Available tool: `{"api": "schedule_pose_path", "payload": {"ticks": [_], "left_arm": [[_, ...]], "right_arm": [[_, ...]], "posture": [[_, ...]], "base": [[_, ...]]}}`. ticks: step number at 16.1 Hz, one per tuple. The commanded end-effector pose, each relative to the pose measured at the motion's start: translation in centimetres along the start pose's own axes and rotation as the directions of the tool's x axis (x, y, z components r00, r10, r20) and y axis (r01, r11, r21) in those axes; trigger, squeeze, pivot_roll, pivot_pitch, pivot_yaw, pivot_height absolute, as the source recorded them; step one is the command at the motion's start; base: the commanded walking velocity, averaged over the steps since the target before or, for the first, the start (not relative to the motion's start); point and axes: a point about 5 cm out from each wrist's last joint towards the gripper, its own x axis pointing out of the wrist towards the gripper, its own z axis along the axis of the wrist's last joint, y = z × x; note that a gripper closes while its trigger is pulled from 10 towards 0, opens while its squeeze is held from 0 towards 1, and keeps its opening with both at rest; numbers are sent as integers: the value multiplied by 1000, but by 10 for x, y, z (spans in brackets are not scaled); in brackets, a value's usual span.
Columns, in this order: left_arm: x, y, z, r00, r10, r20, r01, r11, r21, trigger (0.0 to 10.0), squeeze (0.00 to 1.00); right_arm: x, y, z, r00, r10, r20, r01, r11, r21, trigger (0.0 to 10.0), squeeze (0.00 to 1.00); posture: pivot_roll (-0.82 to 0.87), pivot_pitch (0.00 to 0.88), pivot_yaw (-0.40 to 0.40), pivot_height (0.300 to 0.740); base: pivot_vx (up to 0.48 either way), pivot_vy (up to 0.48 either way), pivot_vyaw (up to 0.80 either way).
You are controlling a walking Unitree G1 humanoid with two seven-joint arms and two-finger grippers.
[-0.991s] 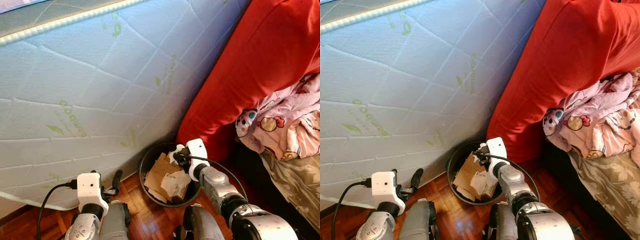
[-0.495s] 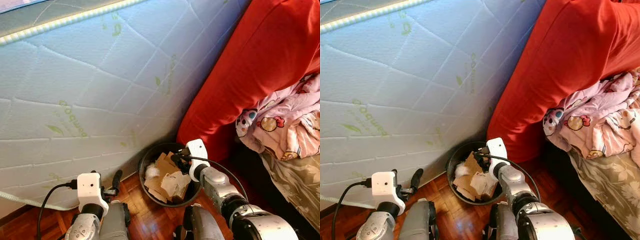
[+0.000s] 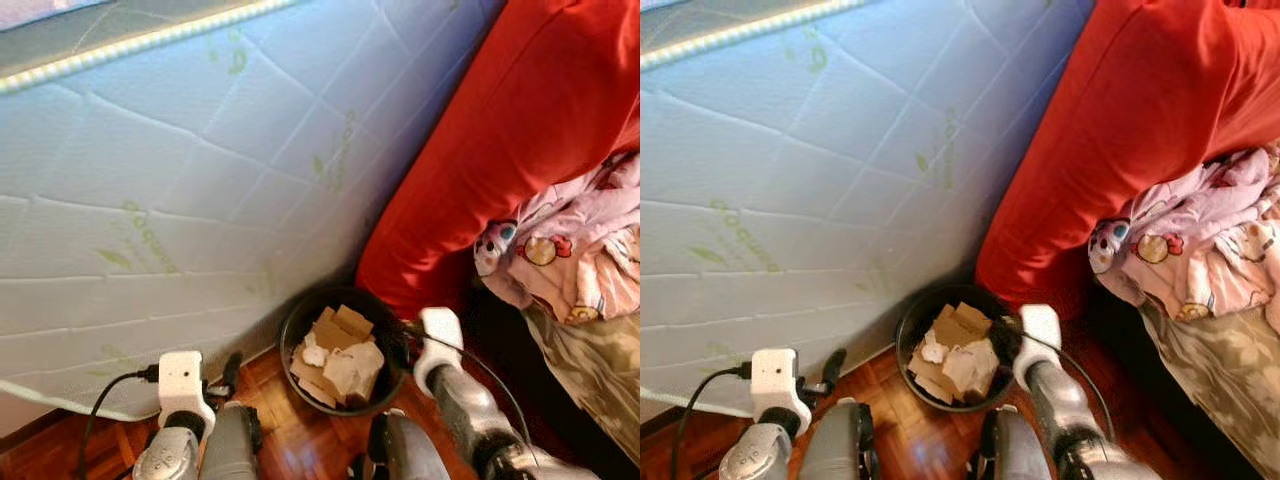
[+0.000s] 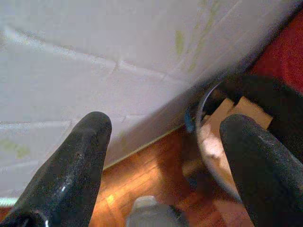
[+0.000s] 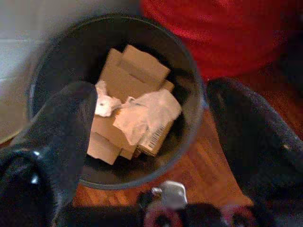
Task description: Clean up the room
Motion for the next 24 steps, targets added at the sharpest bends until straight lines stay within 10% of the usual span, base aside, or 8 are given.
{"api": "schedule_pose_path", "payload": {"ticks": [1,5,11,17,24], "left_arm": [[-4,9,-16,998,20,-62,-20,1000,0,10000,0],[4,15,-39,988,34,-153,-32,999,16,10000,0],[10,16,-66,953,59,-298,-56,998,18,10000,0],[-19,17,-109,854,114,-508,-129,992,6,10000,0],[-27,21,-117,832,116,-543,-122,992,25,10000,0]], "right_arm": [[-13,-18,-25,997,-69,-46,72,995,62,10000,0],[-48,-39,-83,971,-173,-162,196,971,139,10000,0],[-40,-26,-80,968,-176,-177,208,961,183,10000,0],[-52,-18,-107,941,-132,-311,173,979,105,10000,0],[-83,-48,-134,892,-197,-406,239,969,55,10000,0]], "posture": [[144,146,-64,652],[115,67,-46,697],[74,0,-40,731],[71,0,-61,731],[56,0,-41,731]], "base": [[0,0,0],[0,0,0],[0,0,0],[0,0,0],[0,0,0]]}}
